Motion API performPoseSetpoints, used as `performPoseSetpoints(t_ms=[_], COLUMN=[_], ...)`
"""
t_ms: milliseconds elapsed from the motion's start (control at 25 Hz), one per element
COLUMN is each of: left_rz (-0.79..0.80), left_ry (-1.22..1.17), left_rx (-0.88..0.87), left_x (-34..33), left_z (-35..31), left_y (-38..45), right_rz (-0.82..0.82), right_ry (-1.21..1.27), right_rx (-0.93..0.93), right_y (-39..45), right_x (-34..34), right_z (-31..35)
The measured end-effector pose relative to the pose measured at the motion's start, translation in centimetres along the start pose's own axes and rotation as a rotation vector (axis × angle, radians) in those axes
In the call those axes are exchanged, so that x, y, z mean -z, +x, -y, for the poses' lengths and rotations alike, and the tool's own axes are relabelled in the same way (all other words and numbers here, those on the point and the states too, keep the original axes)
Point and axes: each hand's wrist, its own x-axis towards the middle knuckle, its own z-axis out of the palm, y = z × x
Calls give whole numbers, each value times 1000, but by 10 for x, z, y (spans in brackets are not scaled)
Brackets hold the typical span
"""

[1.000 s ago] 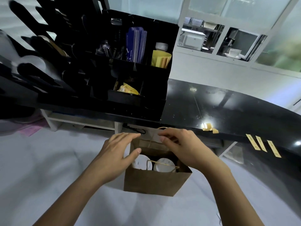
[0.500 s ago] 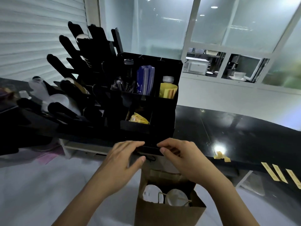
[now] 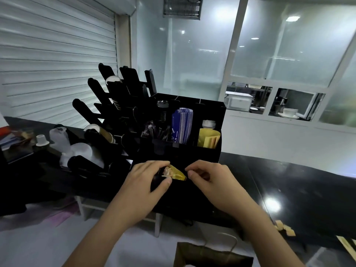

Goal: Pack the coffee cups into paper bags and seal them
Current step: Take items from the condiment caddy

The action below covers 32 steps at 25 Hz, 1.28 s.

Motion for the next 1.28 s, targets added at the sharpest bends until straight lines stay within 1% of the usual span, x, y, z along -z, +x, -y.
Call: performPoseSetpoints(t_ms=[120,440,600,720,840,960,1080,1160,1280], left_rz=[-38,-76,-101,-127,-120,-106,-95,-85,-80], left_ry=[-2,13,0,-24,-44,-71,-91,-97,-92], left_rx=[8,74,109,126,146,170,174,169,163], left_x=[4,-5,-14,-21,-29,-35,-37,-37,-37], left_z=[6,29,48,61,72,80,85,86,89], left_y=[22,73,91,98,99,100,101,101,101], right_rz=[-29,-5,7,-12,-31,71,159,168,158], right_ry=[9,19,-26,-153,-304,-475,-696,-763,-775], right_rx=[-8,-26,-11,39,143,230,260,274,315], right_y=[27,99,132,159,186,208,221,224,228], right_x=[1,-7,-19,-29,-42,-54,-63,-65,-63], right_z=[-3,-18,-23,-25,-24,-26,-31,-32,-29])
